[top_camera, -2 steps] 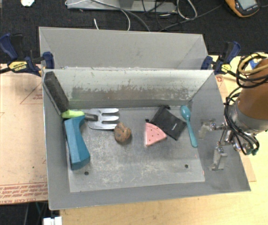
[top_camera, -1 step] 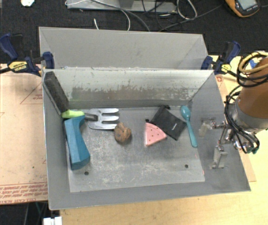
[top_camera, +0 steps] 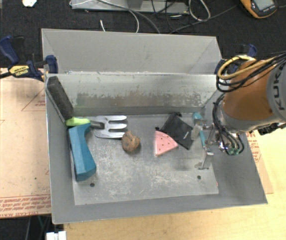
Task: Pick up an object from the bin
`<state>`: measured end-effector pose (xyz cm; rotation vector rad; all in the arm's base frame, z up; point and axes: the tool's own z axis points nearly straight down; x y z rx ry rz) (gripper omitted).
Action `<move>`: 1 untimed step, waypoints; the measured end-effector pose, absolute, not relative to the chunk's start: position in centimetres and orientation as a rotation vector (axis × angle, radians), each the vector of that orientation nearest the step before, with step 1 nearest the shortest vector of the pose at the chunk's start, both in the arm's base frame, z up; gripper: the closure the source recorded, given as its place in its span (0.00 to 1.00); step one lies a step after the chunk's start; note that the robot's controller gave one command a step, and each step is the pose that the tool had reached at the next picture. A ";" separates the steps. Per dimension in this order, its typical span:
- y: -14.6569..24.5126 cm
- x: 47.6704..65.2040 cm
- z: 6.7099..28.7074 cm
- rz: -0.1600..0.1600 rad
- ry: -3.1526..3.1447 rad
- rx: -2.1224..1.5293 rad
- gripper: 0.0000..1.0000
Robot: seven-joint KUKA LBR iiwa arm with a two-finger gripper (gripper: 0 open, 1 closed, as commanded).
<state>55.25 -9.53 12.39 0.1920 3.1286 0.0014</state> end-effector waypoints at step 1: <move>-8.9 58.0 12.2 0.001 3.054 0.701 0.00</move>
Offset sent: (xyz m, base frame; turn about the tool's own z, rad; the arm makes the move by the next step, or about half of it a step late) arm 0.0645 0.0513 -0.0239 0.1124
